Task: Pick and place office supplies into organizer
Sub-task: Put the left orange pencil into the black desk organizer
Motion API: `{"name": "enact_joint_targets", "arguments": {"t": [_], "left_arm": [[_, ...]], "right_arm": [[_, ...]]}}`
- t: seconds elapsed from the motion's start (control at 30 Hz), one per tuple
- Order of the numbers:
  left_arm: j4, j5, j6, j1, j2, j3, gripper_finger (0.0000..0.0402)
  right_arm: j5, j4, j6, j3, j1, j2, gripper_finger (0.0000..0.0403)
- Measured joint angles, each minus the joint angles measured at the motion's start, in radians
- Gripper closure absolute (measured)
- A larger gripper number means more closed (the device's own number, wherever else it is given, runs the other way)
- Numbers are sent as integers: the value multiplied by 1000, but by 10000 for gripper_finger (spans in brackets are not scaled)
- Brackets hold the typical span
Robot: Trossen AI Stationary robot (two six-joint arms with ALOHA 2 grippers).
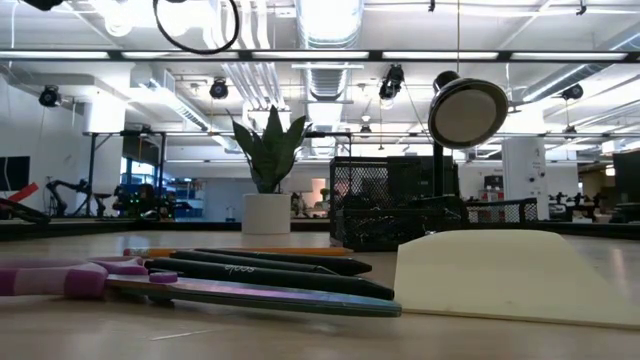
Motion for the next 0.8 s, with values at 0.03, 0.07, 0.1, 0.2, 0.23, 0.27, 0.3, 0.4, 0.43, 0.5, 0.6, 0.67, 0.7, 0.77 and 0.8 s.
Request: {"name": "enact_joint_targets", "arguments": {"t": [0.03,0.07,0.1,0.2,0.23,0.27,0.3,0.4,0.43,0.5,0.6,0.67,0.7,0.77,0.8], "left_arm": [[-2,5,-1,0,0,0,395],[1,13,-1,0,0,0,395],[5,21,-1,0,0,2,395],[7,25,-1,0,0,7,395],[6,21,-2,0,0,6,395],[6,20,-7,0,-1,3,395],[2,18,-24,1,-3,0,393],[-33,10,-61,1,-13,-10,384],[-31,5,-77,1,-14,-14,381],[-23,6,-149,1,-17,-17,378],[-21,5,-410,4,-31,-20,382],[-23,8,-510,14,-36,-20,389],[-23,6,-519,17,-40,-22,393],[-6,4,-532,19,-44,-24,395],[9,4,-565,20,-45,-24,395]], "right_arm": [[0,0,0,0,0,0,324],[0,0,0,0,0,0,323],[0,0,0,0,0,0,323],[0,0,0,0,0,0,324],[0,0,0,0,0,0,326],[0,0,0,0,0,0,327],[0,0,0,0,0,0,329],[0,0,0,0,0,0,333],[0,0,0,0,0,0,334],[0,0,0,0,0,0,335],[0,0,0,0,0,0,332],[0,0,0,0,0,0,330],[0,0,0,0,0,0,328],[0,0,0,0,0,0,326],[0,0,0,0,0,0,325]]}}
